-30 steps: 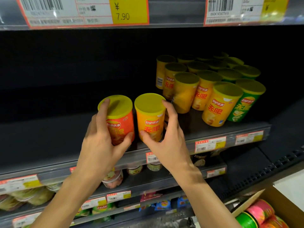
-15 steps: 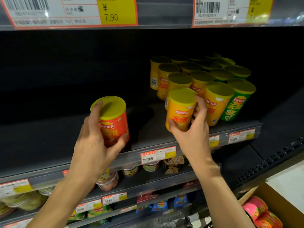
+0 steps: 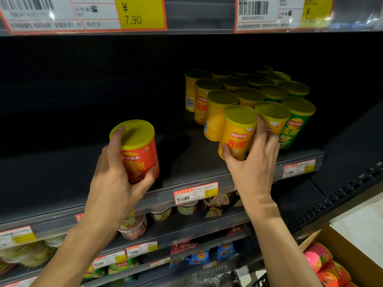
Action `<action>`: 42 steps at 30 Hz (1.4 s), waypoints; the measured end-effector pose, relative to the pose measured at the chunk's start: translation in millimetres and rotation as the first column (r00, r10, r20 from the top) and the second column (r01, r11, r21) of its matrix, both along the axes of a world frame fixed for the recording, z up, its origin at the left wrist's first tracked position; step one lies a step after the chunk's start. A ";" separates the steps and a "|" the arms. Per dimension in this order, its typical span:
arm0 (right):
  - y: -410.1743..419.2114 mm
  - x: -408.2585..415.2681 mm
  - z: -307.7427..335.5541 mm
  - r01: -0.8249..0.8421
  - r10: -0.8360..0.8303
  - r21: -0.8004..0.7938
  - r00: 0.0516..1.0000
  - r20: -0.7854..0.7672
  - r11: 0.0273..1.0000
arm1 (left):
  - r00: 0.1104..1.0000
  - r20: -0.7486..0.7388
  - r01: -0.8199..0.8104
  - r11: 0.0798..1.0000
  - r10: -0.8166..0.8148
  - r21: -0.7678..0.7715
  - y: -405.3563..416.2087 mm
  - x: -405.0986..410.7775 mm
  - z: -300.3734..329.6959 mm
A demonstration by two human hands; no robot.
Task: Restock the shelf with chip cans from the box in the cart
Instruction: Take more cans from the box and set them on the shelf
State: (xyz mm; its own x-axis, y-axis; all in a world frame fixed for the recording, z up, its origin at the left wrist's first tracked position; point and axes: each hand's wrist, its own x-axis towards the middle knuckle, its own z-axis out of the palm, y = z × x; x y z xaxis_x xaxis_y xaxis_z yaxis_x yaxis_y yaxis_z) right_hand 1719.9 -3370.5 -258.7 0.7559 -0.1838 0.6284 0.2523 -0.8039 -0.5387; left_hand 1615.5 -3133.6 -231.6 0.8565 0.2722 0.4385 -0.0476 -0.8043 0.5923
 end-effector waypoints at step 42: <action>54.7 -17.3 -47.8 -0.238 0.334 -0.280 0.866 0.373 0.930 | 0.947 -0.150 0.278 0.959 -0.283 -0.055 16.7 125.0 7.9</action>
State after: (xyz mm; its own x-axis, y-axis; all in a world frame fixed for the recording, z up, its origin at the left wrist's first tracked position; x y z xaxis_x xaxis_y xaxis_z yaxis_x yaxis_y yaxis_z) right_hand 1702.5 -3315.8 -306.4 0.4216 0.1780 0.8891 0.6470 -0.7461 -0.1575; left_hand 1740.5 -3116.9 -223.7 0.9570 0.0233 0.2890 -0.1738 -0.7518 0.6360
